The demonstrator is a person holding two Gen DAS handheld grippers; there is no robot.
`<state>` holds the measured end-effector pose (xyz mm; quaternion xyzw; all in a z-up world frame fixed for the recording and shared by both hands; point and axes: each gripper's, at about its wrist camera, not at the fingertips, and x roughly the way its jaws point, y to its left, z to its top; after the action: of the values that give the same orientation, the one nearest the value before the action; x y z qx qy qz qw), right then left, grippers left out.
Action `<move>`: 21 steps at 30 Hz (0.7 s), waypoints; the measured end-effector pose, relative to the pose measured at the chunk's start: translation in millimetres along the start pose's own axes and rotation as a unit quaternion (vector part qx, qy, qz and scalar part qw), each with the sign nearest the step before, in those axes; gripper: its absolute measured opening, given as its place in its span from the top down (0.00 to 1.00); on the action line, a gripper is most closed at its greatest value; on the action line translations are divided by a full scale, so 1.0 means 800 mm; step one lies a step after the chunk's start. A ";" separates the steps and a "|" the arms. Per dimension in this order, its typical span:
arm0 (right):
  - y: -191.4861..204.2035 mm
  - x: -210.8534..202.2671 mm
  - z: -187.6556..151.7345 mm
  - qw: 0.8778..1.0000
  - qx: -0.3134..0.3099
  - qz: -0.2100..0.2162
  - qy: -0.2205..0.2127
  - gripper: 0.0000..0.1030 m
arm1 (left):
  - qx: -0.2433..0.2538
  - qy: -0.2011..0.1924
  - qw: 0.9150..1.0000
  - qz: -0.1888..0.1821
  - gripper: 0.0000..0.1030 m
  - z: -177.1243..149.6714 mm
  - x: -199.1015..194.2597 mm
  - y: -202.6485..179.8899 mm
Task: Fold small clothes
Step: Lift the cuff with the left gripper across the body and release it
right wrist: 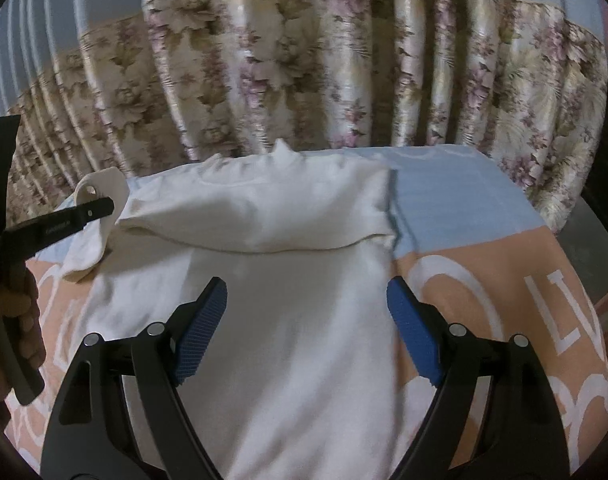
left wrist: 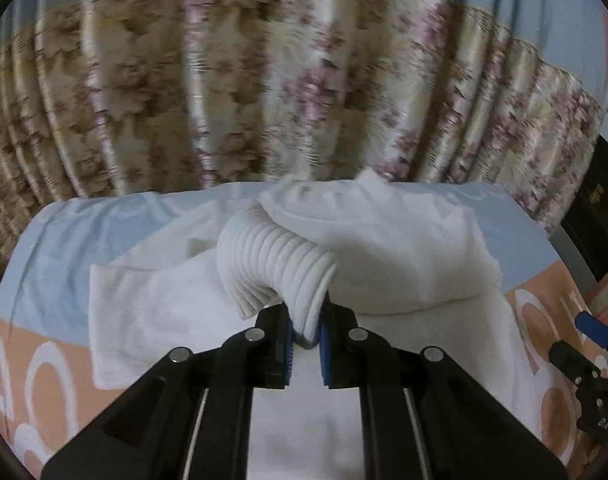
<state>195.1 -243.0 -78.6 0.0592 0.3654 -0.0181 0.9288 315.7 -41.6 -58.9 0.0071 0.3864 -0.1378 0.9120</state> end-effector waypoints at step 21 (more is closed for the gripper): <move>-0.140 0.050 0.022 0.996 0.049 -0.076 0.006 0.19 | 0.060 0.045 0.994 -0.077 0.84 -0.006 0.108 -0.153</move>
<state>228.1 -356.3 -104.0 0.0771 0.3730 -0.1061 0.9185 338.1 -179.9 -111.9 0.0378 0.4172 -0.2302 0.8783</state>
